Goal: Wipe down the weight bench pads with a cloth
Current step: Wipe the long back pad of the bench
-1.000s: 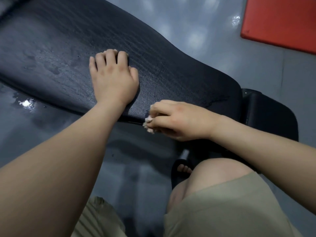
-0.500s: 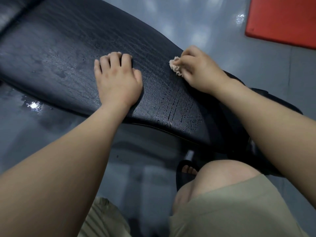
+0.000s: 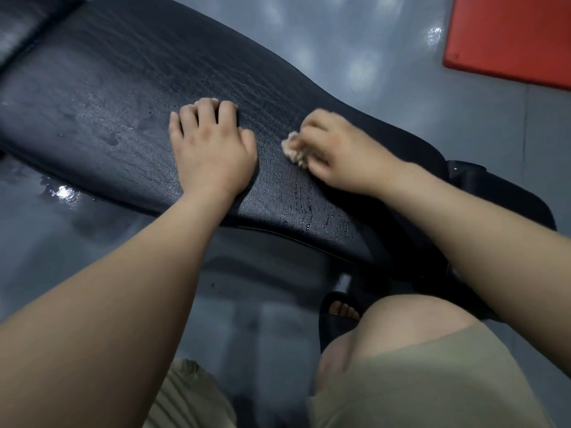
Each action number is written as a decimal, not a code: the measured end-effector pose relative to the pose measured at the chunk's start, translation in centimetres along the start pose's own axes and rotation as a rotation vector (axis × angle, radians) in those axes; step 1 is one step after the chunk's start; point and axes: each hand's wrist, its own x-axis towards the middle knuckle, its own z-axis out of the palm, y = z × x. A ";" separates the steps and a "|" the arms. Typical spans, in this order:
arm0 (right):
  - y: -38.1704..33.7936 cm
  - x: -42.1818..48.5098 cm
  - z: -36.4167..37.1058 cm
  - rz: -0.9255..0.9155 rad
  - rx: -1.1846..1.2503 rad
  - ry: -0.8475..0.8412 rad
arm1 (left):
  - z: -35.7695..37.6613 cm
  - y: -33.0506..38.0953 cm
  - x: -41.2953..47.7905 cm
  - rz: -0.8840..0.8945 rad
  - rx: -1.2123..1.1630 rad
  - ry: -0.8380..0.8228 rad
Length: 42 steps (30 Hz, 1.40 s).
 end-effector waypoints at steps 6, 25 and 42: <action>1.3 2.1 -2.4 0.371 0.474 0.214 | 0.1 0.0 -0.1 0.003 0.012 0.009; 5.5 2.1 -0.6 0.469 0.037 0.130 | 0.0 0.0 0.0 0.000 0.008 0.008; -5.1 -6.0 1.0 -0.220 0.190 -0.080 | -0.3 0.1 0.0 0.007 0.002 -0.029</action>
